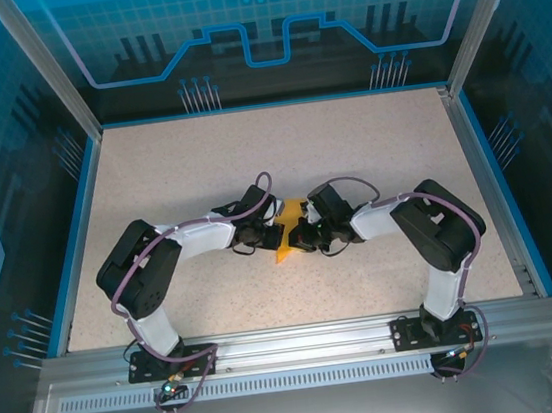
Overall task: Fold a paper plane with a square sheet of paper (pick it up from the middle)
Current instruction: Third fold the triangle at the center of the table.
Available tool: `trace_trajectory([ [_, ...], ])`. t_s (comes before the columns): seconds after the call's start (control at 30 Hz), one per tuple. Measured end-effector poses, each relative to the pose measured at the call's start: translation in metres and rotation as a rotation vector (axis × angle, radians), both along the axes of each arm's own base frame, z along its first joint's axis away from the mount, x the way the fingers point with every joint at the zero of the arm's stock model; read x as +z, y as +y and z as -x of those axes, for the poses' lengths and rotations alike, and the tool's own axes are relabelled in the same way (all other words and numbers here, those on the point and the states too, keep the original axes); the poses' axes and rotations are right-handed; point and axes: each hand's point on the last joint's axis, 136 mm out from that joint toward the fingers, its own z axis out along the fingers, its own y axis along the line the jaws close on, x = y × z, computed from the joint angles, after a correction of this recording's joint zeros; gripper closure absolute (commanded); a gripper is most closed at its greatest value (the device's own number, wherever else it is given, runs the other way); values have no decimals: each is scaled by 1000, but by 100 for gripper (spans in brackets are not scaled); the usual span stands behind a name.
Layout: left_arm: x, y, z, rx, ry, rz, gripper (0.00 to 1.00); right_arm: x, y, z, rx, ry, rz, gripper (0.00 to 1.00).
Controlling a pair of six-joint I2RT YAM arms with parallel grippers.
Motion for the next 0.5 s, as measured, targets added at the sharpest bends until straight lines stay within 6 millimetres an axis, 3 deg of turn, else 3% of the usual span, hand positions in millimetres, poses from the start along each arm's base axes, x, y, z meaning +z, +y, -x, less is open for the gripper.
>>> trace_trajectory([
  [0.23,0,0,0,0,0,0,100,15,-20,-24,-60,-36,-22,95],
  [0.5,0,0,0,0,0,0,100,6,-23,-30,-60,-21,-12,96],
])
